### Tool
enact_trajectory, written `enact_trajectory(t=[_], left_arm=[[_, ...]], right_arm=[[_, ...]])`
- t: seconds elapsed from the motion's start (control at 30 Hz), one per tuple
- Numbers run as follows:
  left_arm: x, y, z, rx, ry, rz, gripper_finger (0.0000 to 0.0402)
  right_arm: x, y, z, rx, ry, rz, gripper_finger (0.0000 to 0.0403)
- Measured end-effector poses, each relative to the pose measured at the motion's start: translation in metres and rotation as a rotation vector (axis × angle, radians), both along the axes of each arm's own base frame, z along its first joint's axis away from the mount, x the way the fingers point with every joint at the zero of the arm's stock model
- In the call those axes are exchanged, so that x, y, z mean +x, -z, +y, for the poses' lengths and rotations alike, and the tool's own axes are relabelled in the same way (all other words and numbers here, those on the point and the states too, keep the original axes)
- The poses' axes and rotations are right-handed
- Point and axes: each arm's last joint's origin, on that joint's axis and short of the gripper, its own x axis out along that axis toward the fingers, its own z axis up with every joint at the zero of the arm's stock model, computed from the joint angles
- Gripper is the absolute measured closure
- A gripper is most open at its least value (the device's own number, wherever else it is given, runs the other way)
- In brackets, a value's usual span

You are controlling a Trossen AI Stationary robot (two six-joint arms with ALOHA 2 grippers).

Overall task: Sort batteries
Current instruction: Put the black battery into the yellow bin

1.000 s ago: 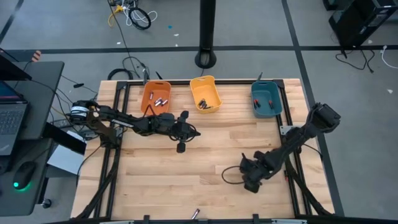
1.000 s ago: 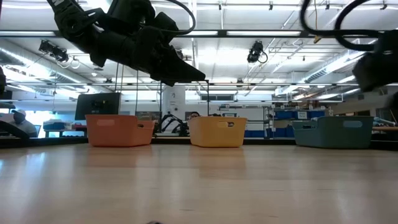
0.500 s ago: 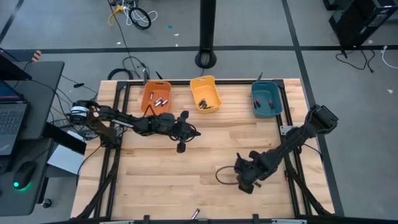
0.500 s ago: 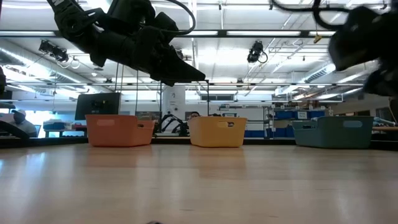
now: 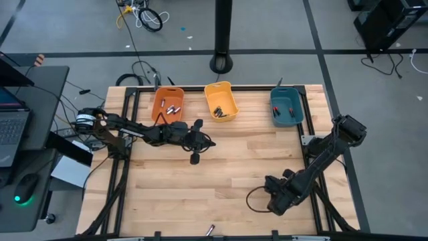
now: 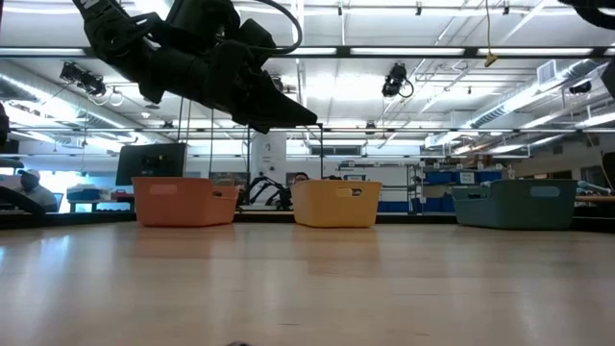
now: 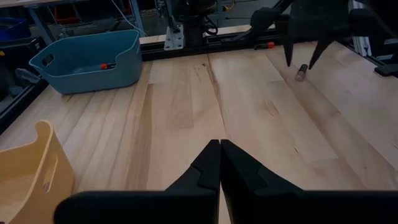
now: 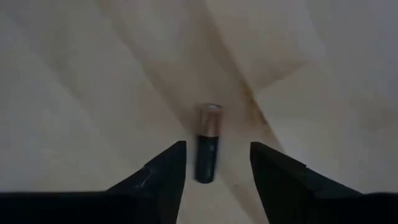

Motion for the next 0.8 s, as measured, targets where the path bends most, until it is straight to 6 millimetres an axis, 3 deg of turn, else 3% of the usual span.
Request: enact_trajectory(t=[0.43,0.8], left_arm=[[0.0,0.0,0.0,0.001,0.0,0.0,0.0385],[0.0,0.0,0.0,-0.018,-0.006,0.0,0.0385]], right_arm=[[-0.01,0.022,-0.009,0.004,0.008,0.003,0.0251],[-0.005,0.021,-0.013,0.005,-0.102,0.005,0.0336]])
